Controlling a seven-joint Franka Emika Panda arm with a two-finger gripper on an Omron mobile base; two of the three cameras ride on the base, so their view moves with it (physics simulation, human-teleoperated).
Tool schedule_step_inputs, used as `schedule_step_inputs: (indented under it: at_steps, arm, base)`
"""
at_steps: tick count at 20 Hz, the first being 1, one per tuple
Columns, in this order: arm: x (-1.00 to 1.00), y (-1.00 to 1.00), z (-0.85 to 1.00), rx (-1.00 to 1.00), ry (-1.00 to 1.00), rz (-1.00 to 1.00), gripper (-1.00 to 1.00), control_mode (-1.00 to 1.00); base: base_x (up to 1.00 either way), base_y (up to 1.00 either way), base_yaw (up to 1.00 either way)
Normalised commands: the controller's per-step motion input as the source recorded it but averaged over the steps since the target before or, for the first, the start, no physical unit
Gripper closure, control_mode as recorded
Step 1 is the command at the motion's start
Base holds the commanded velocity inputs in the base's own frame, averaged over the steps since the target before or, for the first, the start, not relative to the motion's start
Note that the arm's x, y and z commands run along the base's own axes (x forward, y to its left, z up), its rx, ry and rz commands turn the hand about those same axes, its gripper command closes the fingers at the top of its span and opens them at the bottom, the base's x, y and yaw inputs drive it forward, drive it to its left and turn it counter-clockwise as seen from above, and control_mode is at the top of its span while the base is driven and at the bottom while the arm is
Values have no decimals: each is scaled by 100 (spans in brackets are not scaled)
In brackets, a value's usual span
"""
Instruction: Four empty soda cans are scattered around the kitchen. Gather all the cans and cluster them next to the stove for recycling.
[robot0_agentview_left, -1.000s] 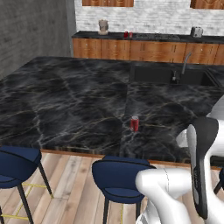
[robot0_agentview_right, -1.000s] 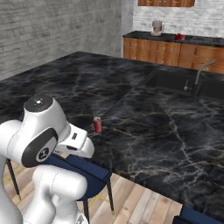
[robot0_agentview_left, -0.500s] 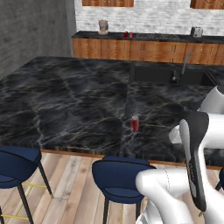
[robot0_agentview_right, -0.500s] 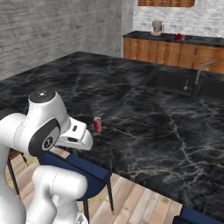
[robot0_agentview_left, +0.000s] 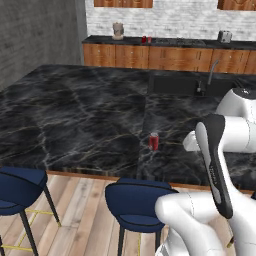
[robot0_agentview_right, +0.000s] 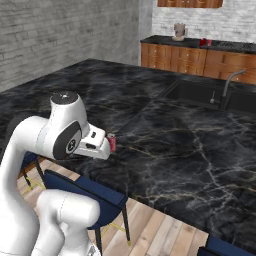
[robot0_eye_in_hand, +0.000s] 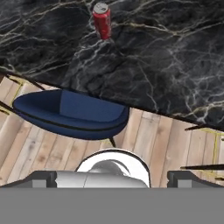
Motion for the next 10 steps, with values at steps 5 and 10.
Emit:
schedule_step_inputs:
  at_steps: [5,10]
  arm:
    - [37,2,0,0,-1,0,-100,-100]
    - [53,21,-4,0,0,0,-100,-100]
  base:
    - [0,0,0]
    - [0,0,0]
